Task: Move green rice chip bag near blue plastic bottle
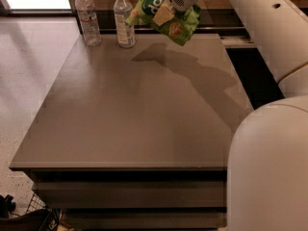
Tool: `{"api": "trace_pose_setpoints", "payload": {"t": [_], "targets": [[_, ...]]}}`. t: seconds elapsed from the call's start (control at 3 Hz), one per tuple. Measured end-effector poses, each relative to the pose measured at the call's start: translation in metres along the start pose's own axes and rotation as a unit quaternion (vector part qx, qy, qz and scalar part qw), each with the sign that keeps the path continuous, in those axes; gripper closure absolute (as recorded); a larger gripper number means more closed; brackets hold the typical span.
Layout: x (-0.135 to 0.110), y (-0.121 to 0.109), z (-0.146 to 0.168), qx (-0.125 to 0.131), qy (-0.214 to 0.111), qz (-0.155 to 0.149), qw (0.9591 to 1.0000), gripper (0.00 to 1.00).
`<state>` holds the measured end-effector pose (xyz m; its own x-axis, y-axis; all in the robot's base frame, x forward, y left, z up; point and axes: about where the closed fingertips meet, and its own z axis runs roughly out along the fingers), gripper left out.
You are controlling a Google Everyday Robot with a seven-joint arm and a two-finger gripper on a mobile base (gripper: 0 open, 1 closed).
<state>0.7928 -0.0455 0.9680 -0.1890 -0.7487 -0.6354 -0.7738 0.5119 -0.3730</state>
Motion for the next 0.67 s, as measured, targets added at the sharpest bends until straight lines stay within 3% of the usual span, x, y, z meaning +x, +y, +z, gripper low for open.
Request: {"api": "trace_pose_setpoints", "payload": {"t": [0.33,0.67], "targets": [[0.0003,0.0014,0.0028,-0.002,0.001,0.0,1.0,0.0],[0.0003,0.0014,0.0028,-0.002,0.001,0.0,1.0,0.0]]}}
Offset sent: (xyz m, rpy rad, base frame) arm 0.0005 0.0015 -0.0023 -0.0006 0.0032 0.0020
